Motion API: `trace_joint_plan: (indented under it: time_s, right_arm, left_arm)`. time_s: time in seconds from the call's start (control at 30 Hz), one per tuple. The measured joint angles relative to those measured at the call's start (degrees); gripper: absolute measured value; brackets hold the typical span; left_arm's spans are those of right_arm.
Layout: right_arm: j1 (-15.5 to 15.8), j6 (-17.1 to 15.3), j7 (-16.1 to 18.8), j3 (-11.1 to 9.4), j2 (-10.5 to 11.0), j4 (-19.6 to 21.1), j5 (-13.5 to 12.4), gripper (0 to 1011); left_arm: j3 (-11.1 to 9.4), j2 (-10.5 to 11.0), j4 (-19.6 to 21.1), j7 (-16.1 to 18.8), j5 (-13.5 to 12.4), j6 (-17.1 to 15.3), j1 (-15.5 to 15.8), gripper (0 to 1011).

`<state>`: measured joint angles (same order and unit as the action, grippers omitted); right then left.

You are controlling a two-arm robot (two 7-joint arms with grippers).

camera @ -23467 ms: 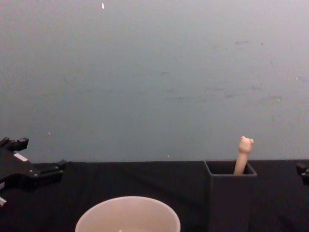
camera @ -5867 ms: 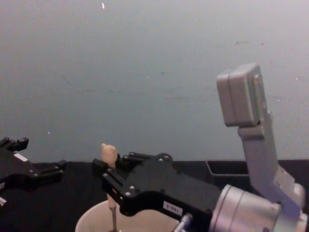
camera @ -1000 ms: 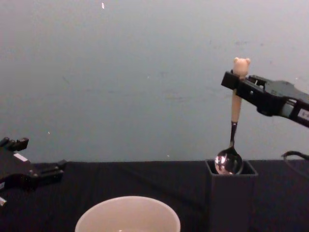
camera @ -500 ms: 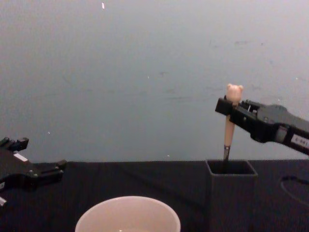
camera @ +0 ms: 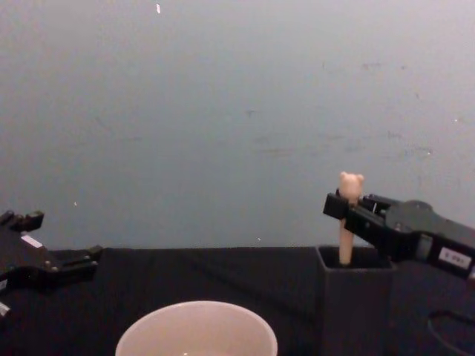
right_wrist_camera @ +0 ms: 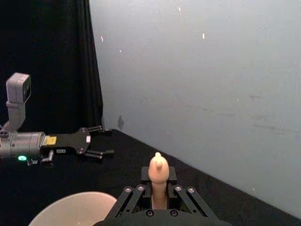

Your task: Pick up the stirring spoon with one hand, stir inside the cup, then place it back in its original position.

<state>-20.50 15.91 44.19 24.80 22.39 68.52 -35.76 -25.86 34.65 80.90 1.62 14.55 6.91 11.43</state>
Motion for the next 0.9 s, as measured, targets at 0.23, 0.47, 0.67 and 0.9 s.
trace_joint_plan:
  time_s: [0.23, 0.47, 0.67, 0.9]
  right_arm:
    - [0.2, -0.4, -0.6, 0.1, -0.2, -0.4, 0.8, 197]
    - [0.5, -0.2, -1.1, 0.2, -0.1, -0.4, 1.7, 197]
    - [0.5, -0.2, -1.1, 0.2, -0.1, -0.3, 1.6, 197]
    - [0.5, -0.2, -1.0, 0.2, -0.1, -0.3, 1.4, 346]
  left_arm:
    - [0.0, 0.0, 0.0, 0.0, 0.0, 0.0, 0.0, 1001]
    - [0.0, 0.0, 0.0, 0.0, 0.0, 0.0, 0.0, 1001]
    - [0.0, 0.0, 0.0, 0.0, 0.0, 0.0, 0.0, 1001]
    - [0.0, 0.0, 0.0, 0.0, 0.0, 0.0, 0.0, 1001]
